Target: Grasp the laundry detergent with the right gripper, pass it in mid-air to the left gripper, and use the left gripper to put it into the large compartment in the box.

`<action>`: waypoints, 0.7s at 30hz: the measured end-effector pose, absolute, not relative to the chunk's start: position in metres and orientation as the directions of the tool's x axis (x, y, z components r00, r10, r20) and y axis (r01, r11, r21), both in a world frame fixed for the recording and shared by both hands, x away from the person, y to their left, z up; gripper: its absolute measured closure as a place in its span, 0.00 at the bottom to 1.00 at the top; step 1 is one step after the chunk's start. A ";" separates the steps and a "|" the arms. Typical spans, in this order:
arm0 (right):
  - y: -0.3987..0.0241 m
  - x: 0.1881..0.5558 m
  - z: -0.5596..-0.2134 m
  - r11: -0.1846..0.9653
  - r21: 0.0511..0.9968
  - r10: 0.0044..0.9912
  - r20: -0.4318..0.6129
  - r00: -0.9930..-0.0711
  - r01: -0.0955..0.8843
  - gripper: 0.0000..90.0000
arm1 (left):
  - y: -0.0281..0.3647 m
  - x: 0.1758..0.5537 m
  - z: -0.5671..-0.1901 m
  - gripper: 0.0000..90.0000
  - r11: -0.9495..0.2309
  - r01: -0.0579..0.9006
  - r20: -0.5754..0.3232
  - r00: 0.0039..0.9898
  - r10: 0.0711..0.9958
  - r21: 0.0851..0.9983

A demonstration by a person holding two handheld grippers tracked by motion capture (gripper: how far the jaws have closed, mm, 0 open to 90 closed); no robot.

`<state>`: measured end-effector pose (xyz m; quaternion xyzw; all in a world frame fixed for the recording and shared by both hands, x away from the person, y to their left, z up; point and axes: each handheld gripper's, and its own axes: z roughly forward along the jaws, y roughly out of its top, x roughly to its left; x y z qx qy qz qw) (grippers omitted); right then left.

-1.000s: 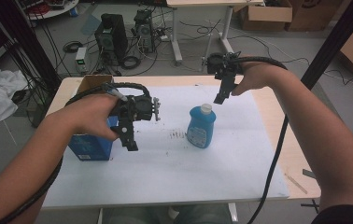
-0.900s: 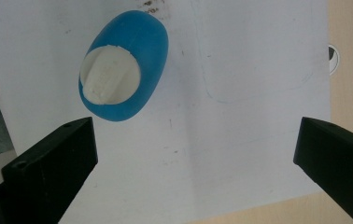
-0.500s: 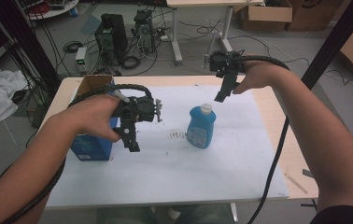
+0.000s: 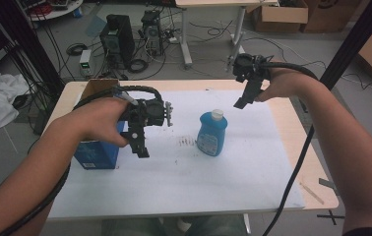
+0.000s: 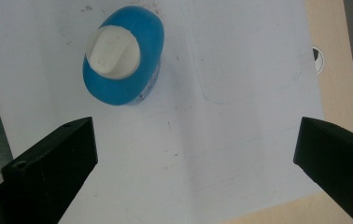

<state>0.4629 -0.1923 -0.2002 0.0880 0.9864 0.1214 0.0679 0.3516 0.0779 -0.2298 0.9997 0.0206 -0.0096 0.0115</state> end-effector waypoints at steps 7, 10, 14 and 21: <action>-0.217 0.448 -0.210 0.925 0.335 0.229 -0.110 -0.967 0.181 0.00 | 0.076 0.352 -0.228 0.00 -0.999 0.030 -0.014 0.999 0.030 0.022; -0.225 0.442 -0.214 0.907 0.379 0.243 -0.116 -0.963 0.184 0.00 | 0.077 0.352 -0.226 0.00 -0.999 0.030 -0.005 1.000 0.030 0.026; -0.235 0.430 -0.222 0.873 0.453 0.261 -0.119 -0.958 0.182 0.00 | 0.080 0.351 -0.222 0.00 -0.999 0.028 0.001 1.000 0.028 0.030; -0.249 0.410 -0.247 0.787 0.591 0.295 -0.111 -0.949 0.176 0.00 | 0.085 0.350 -0.221 0.00 -0.999 0.029 0.007 1.000 0.030 0.039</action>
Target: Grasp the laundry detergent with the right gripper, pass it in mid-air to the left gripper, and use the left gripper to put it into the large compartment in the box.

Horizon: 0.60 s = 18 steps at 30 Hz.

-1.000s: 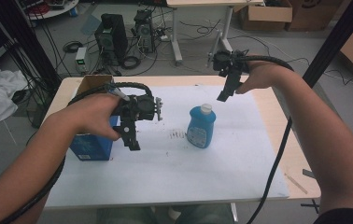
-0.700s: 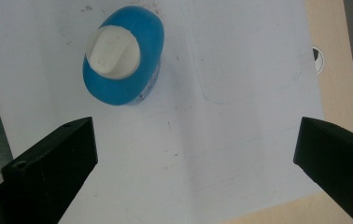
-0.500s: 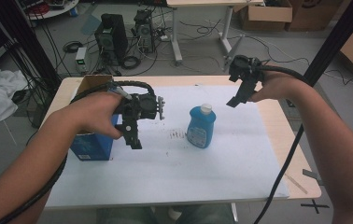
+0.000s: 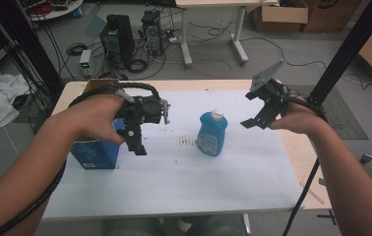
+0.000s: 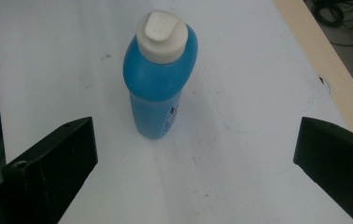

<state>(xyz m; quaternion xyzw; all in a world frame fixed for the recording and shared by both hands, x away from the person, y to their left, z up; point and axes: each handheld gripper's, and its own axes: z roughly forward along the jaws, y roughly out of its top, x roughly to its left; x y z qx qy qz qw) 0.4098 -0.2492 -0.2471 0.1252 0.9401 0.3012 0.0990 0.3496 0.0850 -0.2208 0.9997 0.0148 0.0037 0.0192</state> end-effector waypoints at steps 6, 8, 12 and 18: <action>-0.262 0.394 -0.287 0.669 0.715 0.356 -0.068 -0.932 0.203 0.00 | 0.089 0.348 -0.220 0.00 -0.999 0.031 0.010 0.999 0.031 0.041; -0.263 0.393 -0.294 0.650 0.730 0.360 -0.053 -0.931 0.210 0.00 | 0.090 0.347 -0.220 0.00 -0.999 0.029 0.013 0.999 0.030 0.044; -0.266 0.386 -0.323 0.592 0.770 0.397 -0.024 -0.917 0.236 0.00 | 0.092 0.345 -0.218 0.00 -0.998 0.032 0.014 0.999 0.032 0.048; -0.263 0.379 -0.361 0.539 0.801 0.450 -0.013 -0.893 0.260 0.00 | 0.093 0.345 -0.219 0.00 -0.998 0.030 0.016 0.999 0.031 0.050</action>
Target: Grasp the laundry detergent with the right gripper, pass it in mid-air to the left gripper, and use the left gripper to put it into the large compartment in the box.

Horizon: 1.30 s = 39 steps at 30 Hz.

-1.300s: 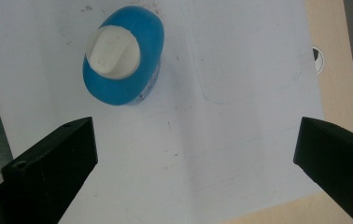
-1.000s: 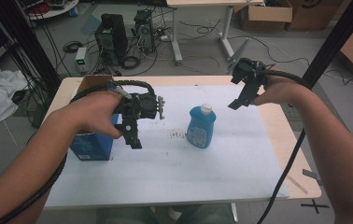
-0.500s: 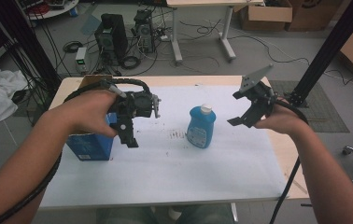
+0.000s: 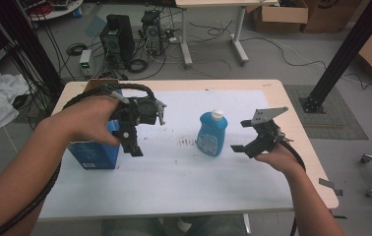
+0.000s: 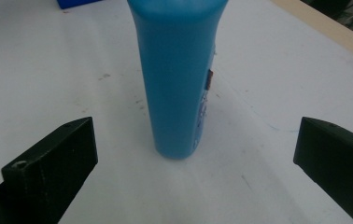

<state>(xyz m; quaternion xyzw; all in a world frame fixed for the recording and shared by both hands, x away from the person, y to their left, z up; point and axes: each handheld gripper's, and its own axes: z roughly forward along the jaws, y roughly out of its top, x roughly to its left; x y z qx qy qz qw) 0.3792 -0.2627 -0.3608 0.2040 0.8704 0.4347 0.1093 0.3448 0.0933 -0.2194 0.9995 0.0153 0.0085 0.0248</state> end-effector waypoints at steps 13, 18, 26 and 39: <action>-0.250 0.373 -0.396 0.424 0.866 0.492 0.025 -0.870 0.265 0.00 | 0.093 0.344 -0.222 0.00 -0.998 0.028 0.012 1.000 0.029 0.049; -0.242 0.372 -0.412 0.375 0.882 0.506 0.063 -0.861 0.285 0.00 | 0.093 0.344 -0.222 0.00 -0.998 0.028 0.013 1.000 0.029 0.049; -0.227 0.376 -0.434 0.319 0.898 0.533 0.095 -0.841 0.304 0.00 | 0.091 0.343 -0.221 0.00 -0.998 0.023 0.015 1.000 0.024 0.052; -0.213 0.384 -0.441 0.270 0.922 0.586 0.072 -0.807 0.279 0.00 | 0.094 0.341 -0.222 0.00 -0.998 0.031 0.015 0.999 0.031 0.057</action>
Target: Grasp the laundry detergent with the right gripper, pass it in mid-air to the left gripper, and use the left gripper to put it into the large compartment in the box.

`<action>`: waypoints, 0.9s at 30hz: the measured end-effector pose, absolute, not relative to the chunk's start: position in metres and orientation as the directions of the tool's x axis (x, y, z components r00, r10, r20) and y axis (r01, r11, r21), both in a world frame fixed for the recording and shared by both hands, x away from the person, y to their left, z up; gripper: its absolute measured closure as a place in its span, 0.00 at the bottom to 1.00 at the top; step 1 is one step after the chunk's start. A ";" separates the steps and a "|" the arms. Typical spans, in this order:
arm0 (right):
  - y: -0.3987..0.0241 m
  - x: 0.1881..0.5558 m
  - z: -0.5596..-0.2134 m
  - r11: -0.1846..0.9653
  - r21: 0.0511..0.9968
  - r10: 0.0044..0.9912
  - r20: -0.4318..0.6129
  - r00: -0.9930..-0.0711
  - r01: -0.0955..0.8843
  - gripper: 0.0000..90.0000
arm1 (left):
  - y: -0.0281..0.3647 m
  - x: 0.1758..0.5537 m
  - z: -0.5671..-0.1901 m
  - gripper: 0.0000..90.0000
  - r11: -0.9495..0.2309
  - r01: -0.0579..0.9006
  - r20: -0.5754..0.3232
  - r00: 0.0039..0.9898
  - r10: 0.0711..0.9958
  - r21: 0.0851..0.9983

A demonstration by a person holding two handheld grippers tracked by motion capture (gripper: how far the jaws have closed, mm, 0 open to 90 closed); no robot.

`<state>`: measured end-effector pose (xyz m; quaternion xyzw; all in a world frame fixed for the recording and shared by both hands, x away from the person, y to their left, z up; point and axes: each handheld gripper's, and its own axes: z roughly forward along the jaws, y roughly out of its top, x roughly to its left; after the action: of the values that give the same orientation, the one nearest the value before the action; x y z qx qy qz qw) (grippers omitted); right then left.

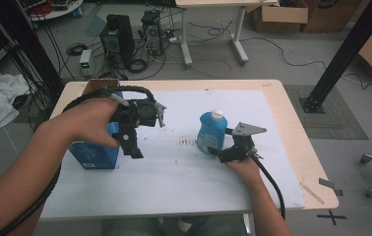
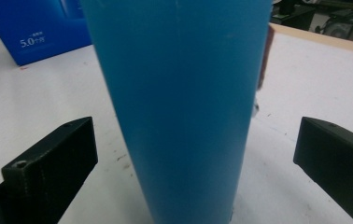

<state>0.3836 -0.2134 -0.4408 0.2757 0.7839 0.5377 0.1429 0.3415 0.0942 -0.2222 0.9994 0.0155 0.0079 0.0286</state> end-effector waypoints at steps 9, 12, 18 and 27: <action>-0.201 0.388 -0.439 0.258 0.931 0.599 0.055 -0.799 0.257 0.00 | 0.096 0.341 -0.223 0.00 -0.998 0.037 0.015 0.999 0.038 0.059; -0.201 0.389 -0.438 0.251 0.935 0.606 0.051 -0.794 0.252 0.00 | 0.097 0.340 -0.224 0.00 -0.998 0.040 0.013 0.999 0.040 0.055; -0.199 0.390 -0.441 0.245 0.934 0.619 0.055 -0.783 0.259 0.01 | 0.098 0.340 -0.224 0.00 -0.997 0.044 0.011 0.999 0.045 0.056; -0.196 0.389 -0.443 0.259 0.932 0.623 0.037 -0.781 0.252 0.08 | 0.097 0.340 -0.224 0.00 -0.998 0.044 0.013 0.999 0.045 0.050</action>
<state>0.3888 -0.1962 -0.4425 0.2823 0.7746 0.5391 0.1723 0.3399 0.0969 -0.2240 0.9994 0.0221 0.0070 0.0249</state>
